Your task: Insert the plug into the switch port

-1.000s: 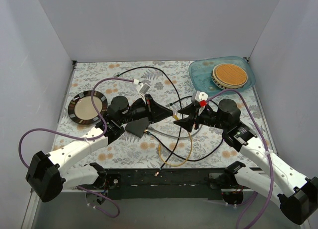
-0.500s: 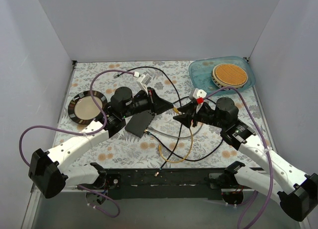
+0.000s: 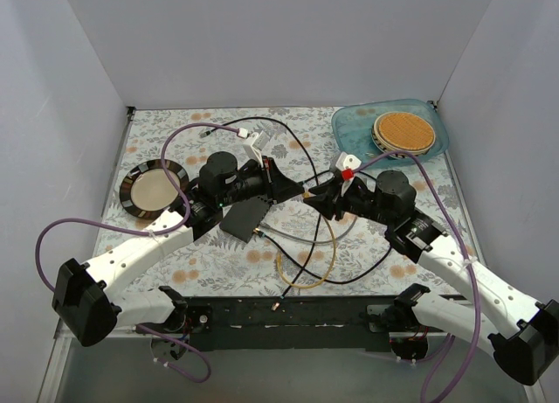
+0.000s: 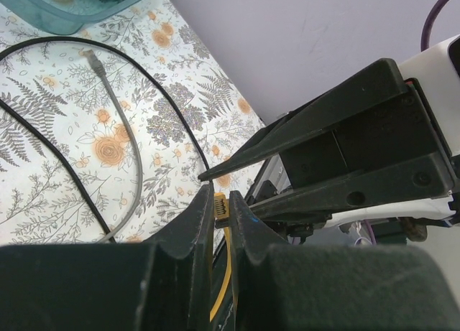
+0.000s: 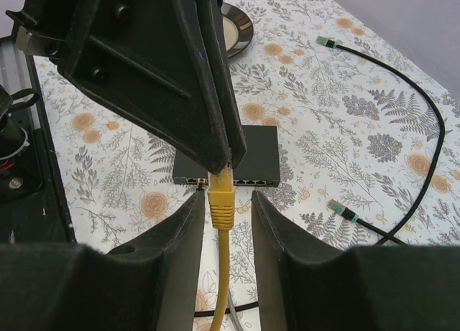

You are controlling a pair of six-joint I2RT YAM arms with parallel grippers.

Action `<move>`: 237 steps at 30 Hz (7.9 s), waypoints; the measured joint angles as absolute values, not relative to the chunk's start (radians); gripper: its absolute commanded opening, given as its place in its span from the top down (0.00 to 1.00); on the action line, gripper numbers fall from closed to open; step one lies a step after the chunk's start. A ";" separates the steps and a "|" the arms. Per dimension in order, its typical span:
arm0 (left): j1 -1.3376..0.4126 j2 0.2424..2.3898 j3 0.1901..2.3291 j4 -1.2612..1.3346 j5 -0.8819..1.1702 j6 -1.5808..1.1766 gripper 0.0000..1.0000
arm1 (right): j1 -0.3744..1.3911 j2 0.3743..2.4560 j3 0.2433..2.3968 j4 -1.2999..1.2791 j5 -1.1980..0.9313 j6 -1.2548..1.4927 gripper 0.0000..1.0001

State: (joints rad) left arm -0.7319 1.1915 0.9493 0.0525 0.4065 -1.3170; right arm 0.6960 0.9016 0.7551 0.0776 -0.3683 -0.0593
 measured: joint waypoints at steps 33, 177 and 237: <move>-0.731 1.187 0.949 0.053 0.405 -1.324 1.00 | 0.730 0.936 0.790 0.043 -0.324 -0.094 0.80; -0.240 1.689 0.706 0.293 0.308 -1.258 0.49 | 0.899 2.033 1.409 -0.281 -0.046 0.010 0.99; -0.303 1.670 0.661 0.361 0.171 -1.287 0.53 | 0.903 1.967 1.242 -0.022 0.014 0.027 0.99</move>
State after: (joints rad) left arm -0.3035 1.6695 0.6605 0.3614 0.1707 -1.2865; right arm 0.9031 1.9671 1.2419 -0.0223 0.0139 0.0265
